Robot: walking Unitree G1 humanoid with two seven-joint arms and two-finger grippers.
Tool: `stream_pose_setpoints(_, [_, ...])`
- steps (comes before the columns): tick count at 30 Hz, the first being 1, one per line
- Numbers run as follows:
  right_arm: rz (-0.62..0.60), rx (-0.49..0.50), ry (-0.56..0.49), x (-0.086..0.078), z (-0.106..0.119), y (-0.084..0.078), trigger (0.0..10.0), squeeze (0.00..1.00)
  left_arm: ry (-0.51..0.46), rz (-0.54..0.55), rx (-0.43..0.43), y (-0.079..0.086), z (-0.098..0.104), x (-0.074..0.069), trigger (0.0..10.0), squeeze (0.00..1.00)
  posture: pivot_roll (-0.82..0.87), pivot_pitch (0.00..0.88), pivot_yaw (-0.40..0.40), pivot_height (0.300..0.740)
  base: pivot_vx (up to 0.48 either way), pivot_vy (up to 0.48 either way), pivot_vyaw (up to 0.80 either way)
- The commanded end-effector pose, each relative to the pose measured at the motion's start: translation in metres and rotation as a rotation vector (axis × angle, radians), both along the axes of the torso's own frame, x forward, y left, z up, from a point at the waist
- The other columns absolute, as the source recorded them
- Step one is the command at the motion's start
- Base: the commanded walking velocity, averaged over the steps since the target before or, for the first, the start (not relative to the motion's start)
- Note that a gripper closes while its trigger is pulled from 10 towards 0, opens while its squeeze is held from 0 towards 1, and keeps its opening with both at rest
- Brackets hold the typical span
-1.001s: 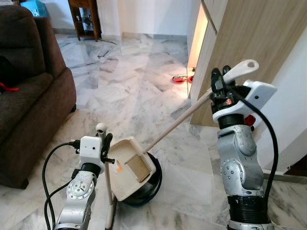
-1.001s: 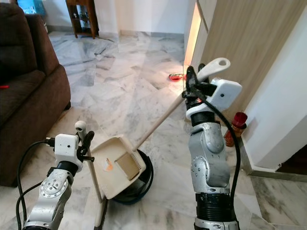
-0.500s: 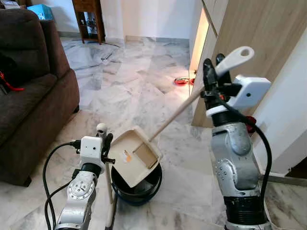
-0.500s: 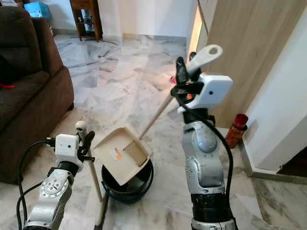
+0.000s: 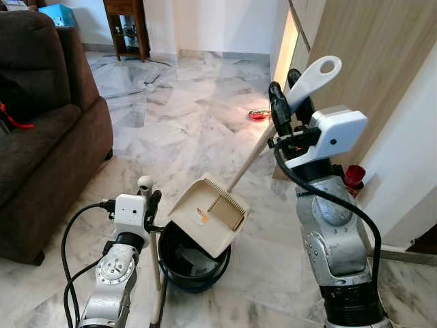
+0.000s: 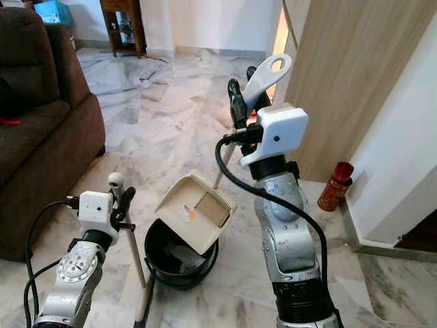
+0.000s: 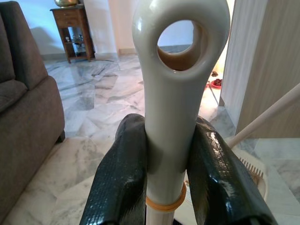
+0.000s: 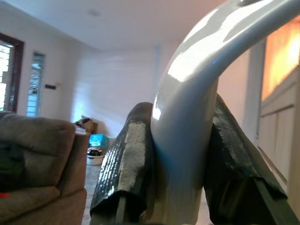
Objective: Sweep floor
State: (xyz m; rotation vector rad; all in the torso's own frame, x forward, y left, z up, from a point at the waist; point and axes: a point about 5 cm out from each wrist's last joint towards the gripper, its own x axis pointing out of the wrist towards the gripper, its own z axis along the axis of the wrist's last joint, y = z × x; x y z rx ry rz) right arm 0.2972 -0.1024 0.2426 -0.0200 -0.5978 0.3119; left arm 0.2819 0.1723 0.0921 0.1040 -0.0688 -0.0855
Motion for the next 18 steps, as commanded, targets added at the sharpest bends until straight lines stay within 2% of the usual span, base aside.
stream_pose_setpoints(1, [0.016,0.01,-0.123,-0.011,0.02,0.003,10.0,0.0,-0.053,-0.022,-0.001,-0.004,0.012,0.003,10.0,0.0,0.04,0.0,-0.009,0.74,0.0,0.0,0.0])
stream_pose_setpoints(12, [0.066,-0.032,-0.14,-0.015,0.02,0.015,10.0,0.0,-0.054,-0.024,-0.004,-0.005,0.011,0.003,10.0,0.0,0.04,0.0,-0.015,0.74,0.0,0.0,0.0])
stream_pose_setpoints(18, [0.103,0.056,-0.115,-0.016,0.022,0.019,10.0,0.0,-0.054,-0.023,-0.005,-0.005,0.011,0.003,10.0,0.0,0.04,0.0,-0.017,0.74,0.0,0.0,0.0])
